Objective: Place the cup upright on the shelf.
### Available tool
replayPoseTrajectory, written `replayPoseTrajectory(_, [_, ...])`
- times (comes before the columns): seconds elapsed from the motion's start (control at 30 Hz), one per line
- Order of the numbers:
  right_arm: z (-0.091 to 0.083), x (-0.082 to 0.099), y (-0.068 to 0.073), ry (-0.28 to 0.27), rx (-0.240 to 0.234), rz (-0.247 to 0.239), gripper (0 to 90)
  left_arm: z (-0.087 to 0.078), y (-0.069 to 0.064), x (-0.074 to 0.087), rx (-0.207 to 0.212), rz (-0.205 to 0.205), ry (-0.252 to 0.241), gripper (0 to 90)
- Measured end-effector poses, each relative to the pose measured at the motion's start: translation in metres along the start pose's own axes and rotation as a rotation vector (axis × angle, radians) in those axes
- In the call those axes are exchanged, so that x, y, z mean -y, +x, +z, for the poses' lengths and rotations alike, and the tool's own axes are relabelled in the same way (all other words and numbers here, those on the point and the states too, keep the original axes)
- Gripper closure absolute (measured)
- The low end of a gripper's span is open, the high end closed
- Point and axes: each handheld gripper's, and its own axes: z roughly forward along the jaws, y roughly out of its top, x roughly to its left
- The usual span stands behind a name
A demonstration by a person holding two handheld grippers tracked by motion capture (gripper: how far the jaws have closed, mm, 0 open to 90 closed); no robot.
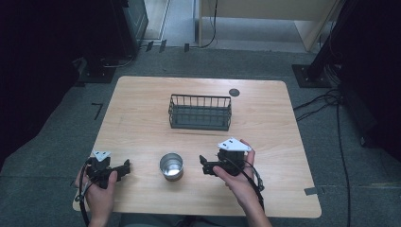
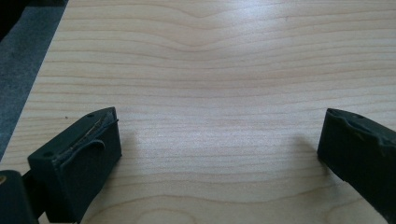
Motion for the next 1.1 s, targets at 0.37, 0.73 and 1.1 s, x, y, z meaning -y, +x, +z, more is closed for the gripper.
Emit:
replayPoseTrajectory(0.37, [0.011,-0.004,0.026,0.007,-0.052,-0.031,1.8,0.0,0.0,0.0,0.0,0.0,0.0,0.0])
replayPoseTrajectory(0.73, [0.026,-0.004,0.056,0.015,-0.134,-0.061,0.5,0.0,0.0,0.0,0.0,0.0,0.0,0.0])
replayPoseTrajectory(1.1, [0.041,0.0,0.079,0.031,-0.165,-0.083,0.0,0.0,0.0,0.0,0.0,0.0,0.0,0.0])
